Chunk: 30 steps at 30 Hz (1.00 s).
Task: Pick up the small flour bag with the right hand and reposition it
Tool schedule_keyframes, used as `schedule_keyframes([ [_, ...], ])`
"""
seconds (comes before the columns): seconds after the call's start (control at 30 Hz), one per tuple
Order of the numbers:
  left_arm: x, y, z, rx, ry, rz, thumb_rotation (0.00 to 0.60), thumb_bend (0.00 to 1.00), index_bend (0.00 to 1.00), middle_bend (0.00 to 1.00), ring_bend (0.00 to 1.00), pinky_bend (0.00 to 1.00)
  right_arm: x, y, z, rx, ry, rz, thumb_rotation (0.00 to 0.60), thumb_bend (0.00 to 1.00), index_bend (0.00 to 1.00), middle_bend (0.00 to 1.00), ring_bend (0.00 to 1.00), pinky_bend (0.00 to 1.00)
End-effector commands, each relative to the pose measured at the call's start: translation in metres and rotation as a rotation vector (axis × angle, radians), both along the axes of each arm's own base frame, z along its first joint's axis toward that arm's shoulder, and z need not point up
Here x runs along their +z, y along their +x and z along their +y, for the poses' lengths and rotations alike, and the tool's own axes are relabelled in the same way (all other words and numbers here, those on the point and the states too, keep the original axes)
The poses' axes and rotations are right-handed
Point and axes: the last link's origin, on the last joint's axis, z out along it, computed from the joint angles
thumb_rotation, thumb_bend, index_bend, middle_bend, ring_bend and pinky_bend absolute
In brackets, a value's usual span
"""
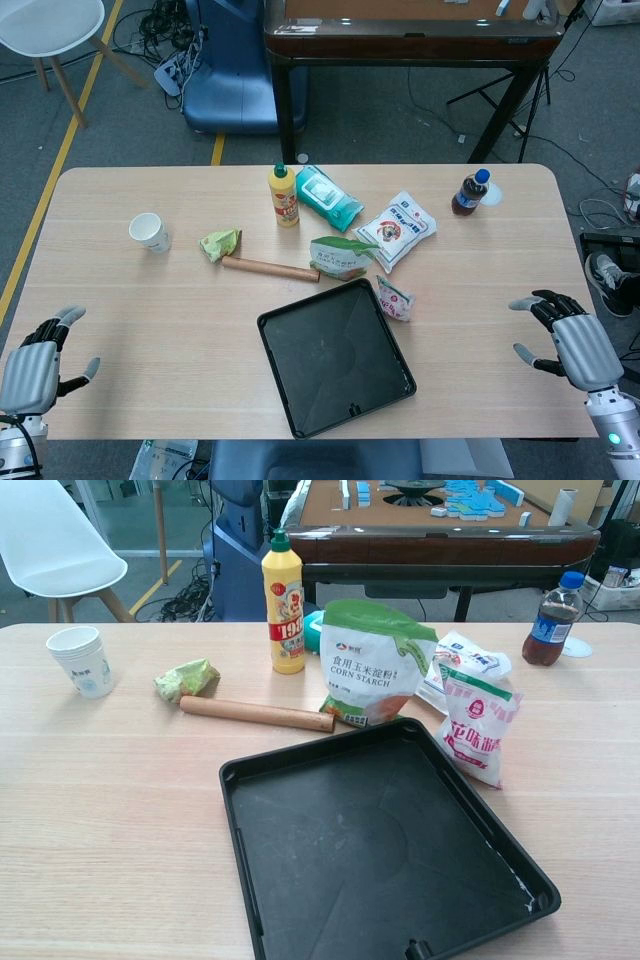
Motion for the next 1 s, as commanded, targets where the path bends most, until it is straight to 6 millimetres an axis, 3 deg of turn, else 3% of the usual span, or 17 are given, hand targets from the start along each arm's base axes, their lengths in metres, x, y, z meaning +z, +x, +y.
schedule_keyframes([
  [0.03,-0.001,0.0,0.001,0.001,-0.003,-0.001,0.6,0.24,0.18,0.18,0.2,0.27,-0.001,0.001,-0.001,0.0,0.003,-0.001,0.6,0.2,0.33,0.37,0.22,0.25],
  [0.53,0.003,0.0,-0.003,0.003,0.011,-0.001,0.6,0.24,0.18,0.18,0.2,0.27,0.003,0.002,-0.008,0.01,0.011,0.008,0.6,0.2,0.33,0.37,0.22,0.25],
  [1.0,0.007,-0.001,-0.008,0.01,0.021,-0.001,0.6,0.24,0.18,0.18,0.2,0.27,0.011,0.031,-0.053,0.085,0.114,0.067,0.6,0.2,0.26,0.33,0.2,0.26],
])
